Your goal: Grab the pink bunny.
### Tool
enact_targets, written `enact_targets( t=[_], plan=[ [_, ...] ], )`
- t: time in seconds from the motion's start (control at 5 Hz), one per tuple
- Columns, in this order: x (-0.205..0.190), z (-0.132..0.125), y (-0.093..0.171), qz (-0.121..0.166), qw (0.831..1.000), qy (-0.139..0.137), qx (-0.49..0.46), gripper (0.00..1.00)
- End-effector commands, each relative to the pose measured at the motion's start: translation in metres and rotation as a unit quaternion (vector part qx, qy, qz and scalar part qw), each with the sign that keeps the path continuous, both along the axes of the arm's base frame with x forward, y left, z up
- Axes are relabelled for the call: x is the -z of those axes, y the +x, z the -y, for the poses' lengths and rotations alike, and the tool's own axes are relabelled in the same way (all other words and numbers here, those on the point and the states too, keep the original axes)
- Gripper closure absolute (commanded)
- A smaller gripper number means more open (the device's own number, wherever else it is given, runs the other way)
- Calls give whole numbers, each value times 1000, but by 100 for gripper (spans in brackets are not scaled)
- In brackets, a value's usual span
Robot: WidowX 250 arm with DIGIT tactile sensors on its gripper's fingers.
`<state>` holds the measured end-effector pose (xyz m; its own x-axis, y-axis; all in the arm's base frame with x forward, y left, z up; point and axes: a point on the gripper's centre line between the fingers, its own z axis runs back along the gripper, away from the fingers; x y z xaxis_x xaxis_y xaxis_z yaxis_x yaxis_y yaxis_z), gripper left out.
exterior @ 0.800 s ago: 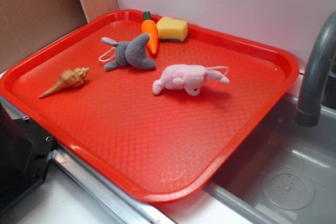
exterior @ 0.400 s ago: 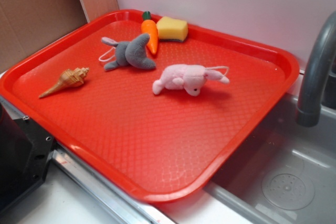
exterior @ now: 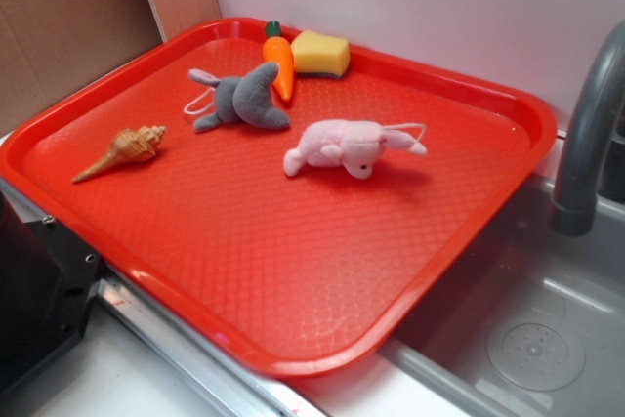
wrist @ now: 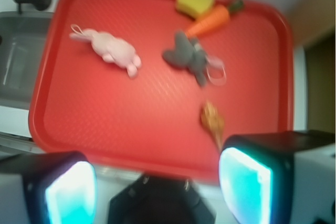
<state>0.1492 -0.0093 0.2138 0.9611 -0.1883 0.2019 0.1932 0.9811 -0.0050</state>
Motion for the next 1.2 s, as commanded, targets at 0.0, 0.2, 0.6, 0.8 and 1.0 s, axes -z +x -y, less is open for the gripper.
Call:
enact_targets(
  t=[0.0,0.2,0.6,0.8,1.0],
  plan=[
    [16,18,57,63,977,-12,202,0],
    [37,41,84,67,947,-5,314,0],
    [80,81,103,45,900,-28,434,0],
    [109,93,99,6,890,-38,454,0],
    [140,92,107,-23,895,-9,445,0]
  ],
)
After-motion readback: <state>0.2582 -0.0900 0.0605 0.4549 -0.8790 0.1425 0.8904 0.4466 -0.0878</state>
